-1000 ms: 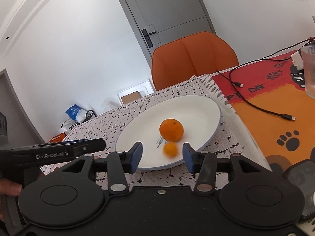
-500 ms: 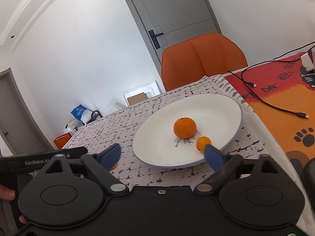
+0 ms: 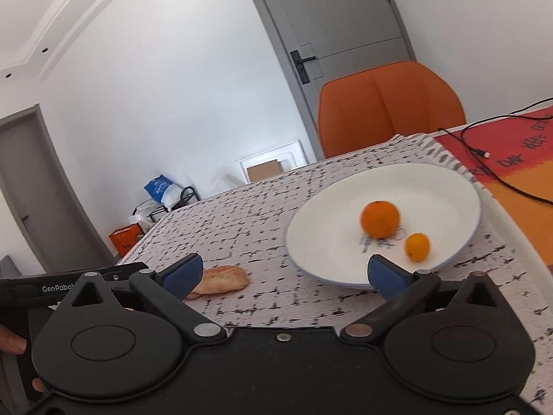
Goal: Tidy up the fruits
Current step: 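Return the right gripper to the pomelo segment and close on it while the left gripper grasps the yellow-green fruit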
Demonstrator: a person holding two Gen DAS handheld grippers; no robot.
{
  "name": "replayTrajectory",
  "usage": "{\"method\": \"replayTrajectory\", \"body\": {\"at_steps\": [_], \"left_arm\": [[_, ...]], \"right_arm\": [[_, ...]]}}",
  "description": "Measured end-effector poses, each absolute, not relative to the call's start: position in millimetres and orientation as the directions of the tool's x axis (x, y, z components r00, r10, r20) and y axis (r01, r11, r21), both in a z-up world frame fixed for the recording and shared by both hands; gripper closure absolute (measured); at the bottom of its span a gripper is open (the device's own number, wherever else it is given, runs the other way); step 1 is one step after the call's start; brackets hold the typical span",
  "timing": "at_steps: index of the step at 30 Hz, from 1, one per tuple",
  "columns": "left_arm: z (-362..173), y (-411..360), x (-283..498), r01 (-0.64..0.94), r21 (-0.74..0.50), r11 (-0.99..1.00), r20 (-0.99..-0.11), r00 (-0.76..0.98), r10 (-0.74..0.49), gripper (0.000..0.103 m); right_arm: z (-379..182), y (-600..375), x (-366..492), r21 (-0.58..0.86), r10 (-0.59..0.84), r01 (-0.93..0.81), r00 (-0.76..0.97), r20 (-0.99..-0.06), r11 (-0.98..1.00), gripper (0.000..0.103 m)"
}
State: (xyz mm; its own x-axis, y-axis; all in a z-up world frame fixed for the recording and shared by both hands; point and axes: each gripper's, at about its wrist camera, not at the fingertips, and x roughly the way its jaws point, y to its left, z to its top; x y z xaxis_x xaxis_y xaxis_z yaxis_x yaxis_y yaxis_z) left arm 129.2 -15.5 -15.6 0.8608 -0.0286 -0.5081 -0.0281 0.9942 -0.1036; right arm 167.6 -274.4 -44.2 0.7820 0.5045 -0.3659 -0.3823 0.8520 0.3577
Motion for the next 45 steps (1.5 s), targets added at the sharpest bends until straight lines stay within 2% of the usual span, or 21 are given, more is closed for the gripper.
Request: {"method": "replayTrajectory", "body": {"at_steps": [17,20,27,36,41,45], "left_arm": [[-28,37,110,-0.110,-0.187,0.976,-0.524,0.852,-0.004,0.019],[-32,46,111,-0.142,-0.186,0.972,-0.546,0.838,0.017,0.019],[-38,58,107,-0.178,-0.149,0.973,-0.535,0.842,0.072,0.019],[-50,76,111,-0.234,-0.175,0.956,-0.551,0.828,0.102,0.019],[-59,82,115,-0.254,-0.185,0.949,-0.562,0.820,0.110,0.026],[-64,85,119,-0.260,-0.198,0.945,-0.577,0.811,0.103,0.044]], "right_arm": [[-46,-225,167,0.325,0.566,-0.465,0.714,-0.413,0.824,0.000],[-47,-216,169,0.313,0.568,-0.473,0.704,-0.428,0.823,0.000],[-52,-201,178,0.317,0.580,-0.486,0.675,-0.455,0.815,0.000],[-59,-187,189,0.311,0.586,-0.498,0.649,-0.485,0.809,0.000],[-63,-180,197,0.305,0.585,-0.502,0.634,-0.507,0.809,0.000],[-66,-173,203,0.287,0.579,-0.511,0.616,-0.534,0.810,0.000]]}}
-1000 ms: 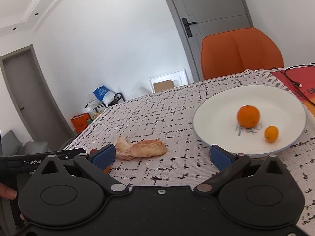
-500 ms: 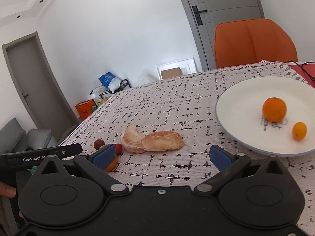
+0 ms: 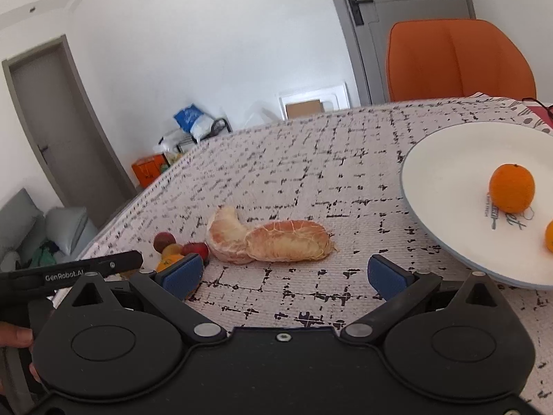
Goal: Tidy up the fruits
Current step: 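Return the right gripper to the pomelo segment and close on it while the left gripper grasps the yellow-green fruit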
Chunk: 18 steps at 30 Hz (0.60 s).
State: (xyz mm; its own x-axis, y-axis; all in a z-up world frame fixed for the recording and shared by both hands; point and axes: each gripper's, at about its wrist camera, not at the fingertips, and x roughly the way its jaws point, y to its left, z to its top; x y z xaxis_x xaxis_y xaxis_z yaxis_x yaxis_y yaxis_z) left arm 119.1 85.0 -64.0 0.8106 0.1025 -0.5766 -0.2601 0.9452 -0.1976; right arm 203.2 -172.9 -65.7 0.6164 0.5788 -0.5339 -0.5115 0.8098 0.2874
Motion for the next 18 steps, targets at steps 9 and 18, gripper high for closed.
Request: {"method": "replayTrajectory", "body": {"at_steps": [9,18], "left_arm": [[-66,94,122,-0.232,-0.244,0.942,-0.568,0.821,0.056,0.079],[-67,99,121,-0.219,-0.264,0.939,-0.555,0.831,0.037,0.079]], "right_arm": [[-70,-156,218,0.248,0.561,-0.521,0.615,-0.555,0.817,0.003],[-74,-145,229,0.225,0.540,-0.515,0.617,-0.572,0.827,0.013]]}}
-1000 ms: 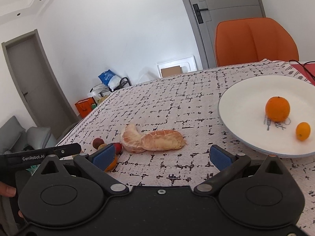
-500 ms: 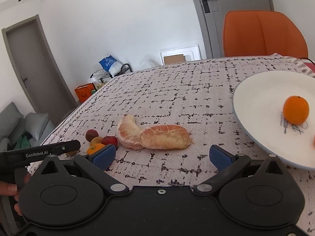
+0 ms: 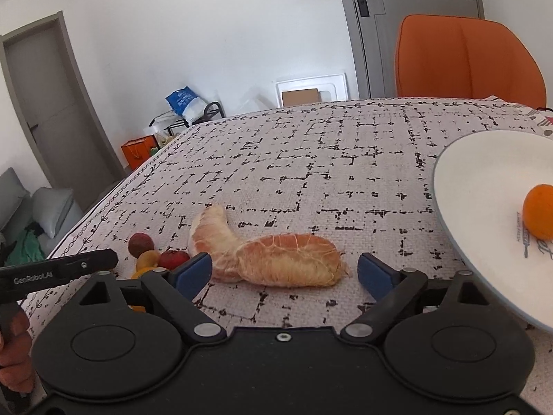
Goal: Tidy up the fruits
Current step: 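Return the right gripper to the pomelo segment and close on it while the left gripper grasps the yellow-green fruit, then carry the pomelo segment and yellow-green fruit to the white plate with both grippers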
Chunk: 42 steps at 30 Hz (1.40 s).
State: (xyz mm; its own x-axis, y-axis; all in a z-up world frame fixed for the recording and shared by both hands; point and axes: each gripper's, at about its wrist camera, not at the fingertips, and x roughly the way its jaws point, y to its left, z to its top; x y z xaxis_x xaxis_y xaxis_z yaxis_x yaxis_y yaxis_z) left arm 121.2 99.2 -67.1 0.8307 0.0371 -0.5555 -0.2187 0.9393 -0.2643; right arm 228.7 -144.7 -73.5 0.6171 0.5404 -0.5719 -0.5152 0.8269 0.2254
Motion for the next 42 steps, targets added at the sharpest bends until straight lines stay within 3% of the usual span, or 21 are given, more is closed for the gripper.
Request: {"method": "replayTrajectory", "body": {"at_steps": [6,9,14,25,42], "left_arm": [[-67,100,122,-0.217,-0.268,0.939,-0.553,0.832,0.034,0.079],[-67,100,122,-0.217,-0.267,0.939,-0.554,0.832,0.035,0.079],[-65,98,121,-0.217,-0.262,0.941,-0.556,0.830,0.036,0.079],[-59,95,112,-0.210,-0.252,0.945,-0.540,0.841,0.043,0.079],[-68,92,113,-0.215,-0.224,0.950,-0.562,0.825,0.055,0.079]], "right_arm": [[-73,-138,226,0.192,0.531,-0.529,0.621,-0.576,0.827,0.025],[-72,-138,225,0.195,0.541,-0.538,0.616,-0.573,0.820,0.040],[-70,-138,224,0.198,0.550,-0.549,0.609,-0.572,0.812,0.043],[-66,-146,207,0.203,0.570,-0.572,0.590,-0.572,0.795,0.043],[-73,-128,200,0.112,0.545,-0.604,0.603,-0.582,0.789,0.026]]}}
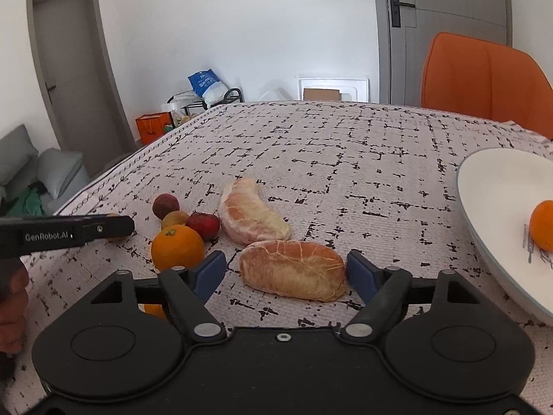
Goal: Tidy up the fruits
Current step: 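Carry the pomelo segment and yellow-green fruit to the white plate with both grippers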
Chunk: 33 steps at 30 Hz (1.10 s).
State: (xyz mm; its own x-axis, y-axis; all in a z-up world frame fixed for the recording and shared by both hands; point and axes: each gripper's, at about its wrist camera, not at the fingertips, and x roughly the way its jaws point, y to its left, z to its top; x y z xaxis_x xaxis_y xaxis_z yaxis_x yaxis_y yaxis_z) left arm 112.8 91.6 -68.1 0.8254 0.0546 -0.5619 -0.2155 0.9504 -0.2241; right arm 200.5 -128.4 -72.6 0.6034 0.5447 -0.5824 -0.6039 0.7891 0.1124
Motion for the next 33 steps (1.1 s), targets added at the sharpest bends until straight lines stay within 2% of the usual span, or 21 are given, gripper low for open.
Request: {"method": "replayTrajectory", "body": {"at_steps": [3,7,11,33], "left_arm": [[-67,92,112,-0.207,-0.229,0.951,-0.559,0.828,0.045,0.079],[-66,91,110,-0.202,-0.233,0.951,-0.556,0.830,0.040,0.079],[-64,90,108,-0.204,-0.235,0.950,-0.552,0.833,0.042,0.079],[-35,45,122,-0.086,-0.221,0.972,-0.495,0.868,-0.036,0.079]], "right_arm": [[-73,-128,201,0.106,0.542,-0.604,0.607,-0.582,0.790,0.027],[-73,-127,201,0.070,0.518,-0.596,0.627,-0.583,0.800,0.039],[-71,-127,199,0.059,0.518,-0.604,0.624,-0.585,0.795,0.042],[-32,-181,184,0.122,0.544,-0.559,0.695,-0.470,0.820,0.043]]}}
